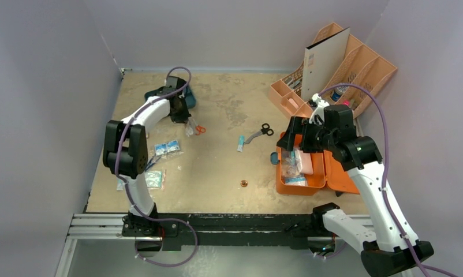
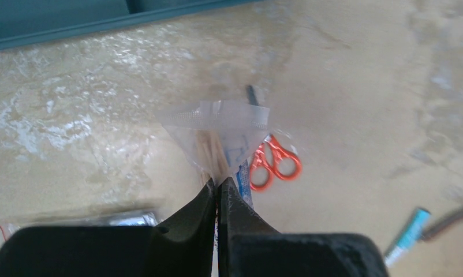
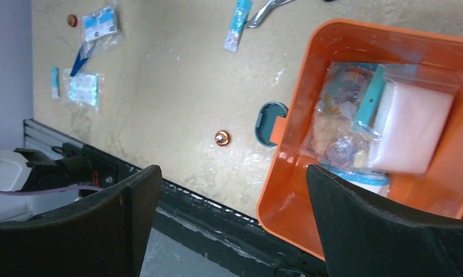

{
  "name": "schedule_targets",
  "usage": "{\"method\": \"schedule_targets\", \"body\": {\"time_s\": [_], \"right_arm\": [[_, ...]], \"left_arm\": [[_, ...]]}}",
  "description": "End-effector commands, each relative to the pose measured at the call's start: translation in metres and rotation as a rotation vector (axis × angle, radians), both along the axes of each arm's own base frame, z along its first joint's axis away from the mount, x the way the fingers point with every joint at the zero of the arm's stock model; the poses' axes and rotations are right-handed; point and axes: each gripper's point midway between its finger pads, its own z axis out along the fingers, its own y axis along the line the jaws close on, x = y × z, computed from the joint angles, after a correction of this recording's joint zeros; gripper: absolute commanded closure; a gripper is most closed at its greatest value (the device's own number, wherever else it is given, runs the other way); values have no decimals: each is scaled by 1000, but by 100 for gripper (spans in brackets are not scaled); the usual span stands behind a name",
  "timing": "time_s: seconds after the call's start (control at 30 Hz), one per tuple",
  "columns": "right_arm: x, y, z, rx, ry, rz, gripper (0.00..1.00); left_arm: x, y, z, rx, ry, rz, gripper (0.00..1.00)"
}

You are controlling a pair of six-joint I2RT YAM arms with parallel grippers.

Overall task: Organize the medicine kit
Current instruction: Pick up the medical item at the center of the board, then place the medical item at the medicine box.

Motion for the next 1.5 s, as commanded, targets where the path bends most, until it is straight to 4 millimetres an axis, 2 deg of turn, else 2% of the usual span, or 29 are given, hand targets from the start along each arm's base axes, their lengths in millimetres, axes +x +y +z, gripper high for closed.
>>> {"method": "schedule_targets", "body": {"time_s": [0.0,0.17,0.33,0.57,0.73,0.9,1.03,1.3,1.47], "right_arm": [[0,19,6,102,12,43,4],[9,33,12,189,15,42,8],[26,53,18,306,12,34,11],[58,105,18,364,30,45,15],[59,152,19,332,31,111,21],[65,182,11,347,42,99,27],[71,185,-5,292,74,59,33],[72,197,-20,297,124,69,44],[69,201,-27,292,157,76,58]], "left_arm": [[-7,-28,58,-168,-108,-87,100],[-24,-54,90,-302,-163,-218,100],[-54,-82,122,-452,-222,-350,100],[-102,-119,125,-638,-193,-507,100],[-138,-149,131,-651,-164,-635,100],[-160,-163,133,-675,-159,-698,100],[-166,-164,133,-690,-158,-724,100],[-181,-173,146,-783,-149,-815,100],[-182,-173,147,-783,-146,-815,100]]}}
